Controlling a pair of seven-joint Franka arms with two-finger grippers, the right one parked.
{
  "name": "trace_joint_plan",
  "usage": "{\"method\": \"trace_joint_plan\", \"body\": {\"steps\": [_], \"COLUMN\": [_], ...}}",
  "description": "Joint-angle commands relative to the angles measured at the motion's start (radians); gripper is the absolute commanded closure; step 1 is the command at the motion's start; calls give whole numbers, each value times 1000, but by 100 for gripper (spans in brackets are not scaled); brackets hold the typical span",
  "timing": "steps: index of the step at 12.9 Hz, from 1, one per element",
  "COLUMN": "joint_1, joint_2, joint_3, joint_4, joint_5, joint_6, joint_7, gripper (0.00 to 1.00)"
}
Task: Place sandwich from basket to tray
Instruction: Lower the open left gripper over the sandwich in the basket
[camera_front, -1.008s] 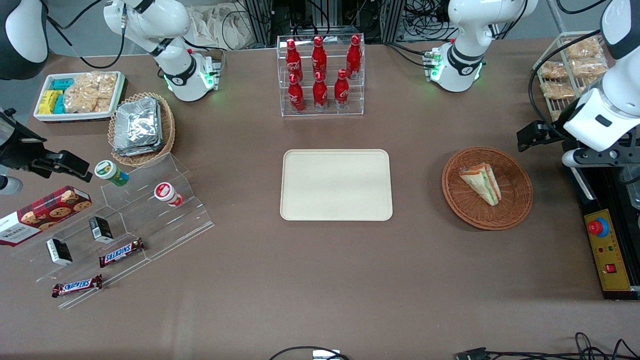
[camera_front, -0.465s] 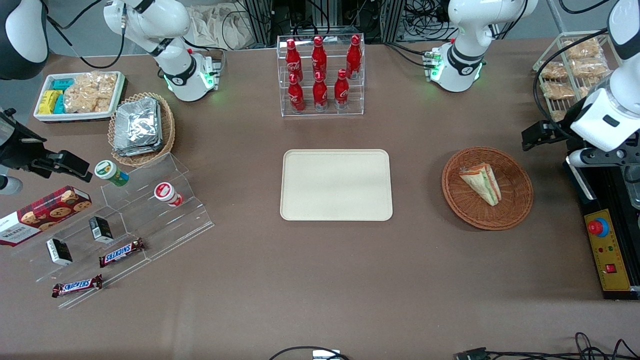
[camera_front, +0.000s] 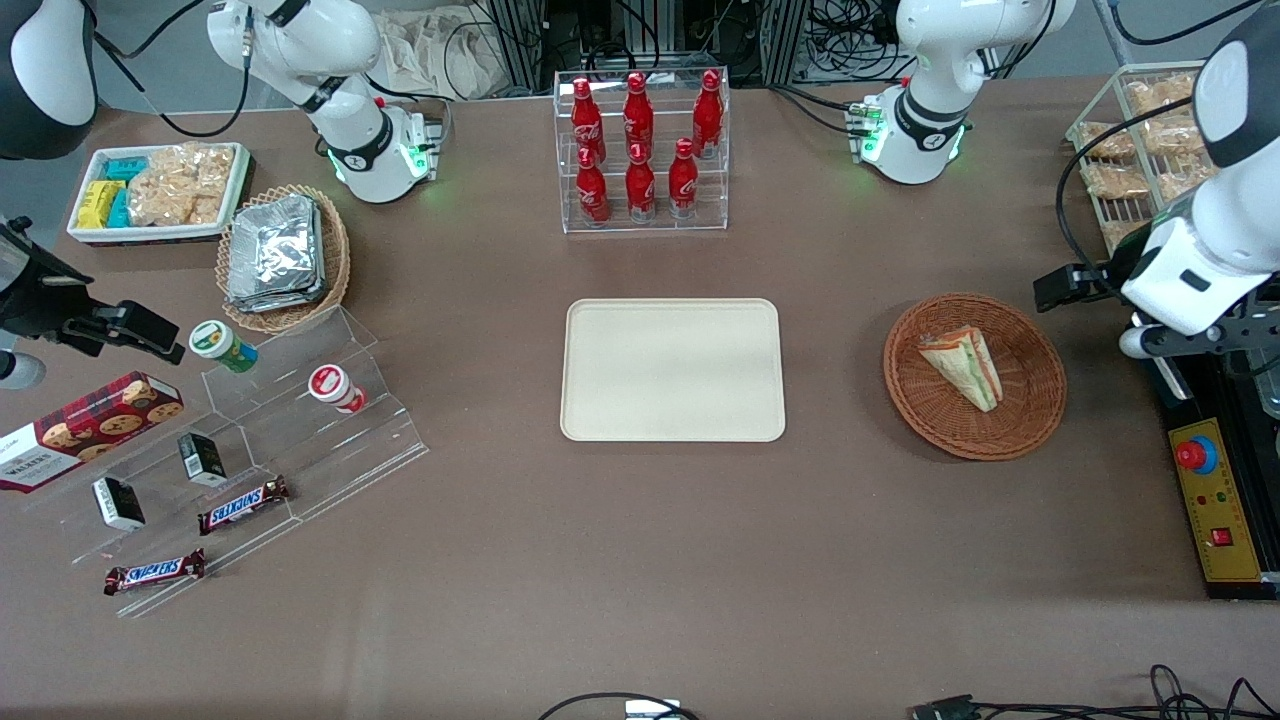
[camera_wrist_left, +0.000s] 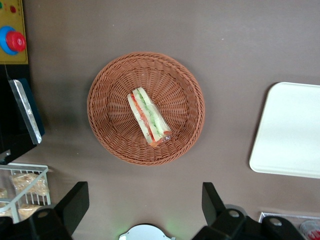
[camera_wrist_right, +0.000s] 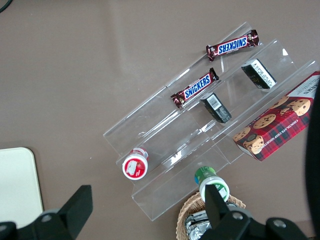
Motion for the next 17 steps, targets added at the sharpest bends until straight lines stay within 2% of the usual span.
{"method": "trace_joint_plan", "body": {"steps": [1, 7, 14, 17], "joint_1": [16, 16, 19, 56], "joint_2": [-73, -158, -159, -150], "joint_3": [0, -2, 1, 0], "joint_4": [-155, -478, -646, -718], "joint_5": [14, 14, 14, 14], "joint_6": [122, 435, 633, 755], "joint_7": [-64, -205, -291, -302], "gripper": [0, 0, 0, 0]}}
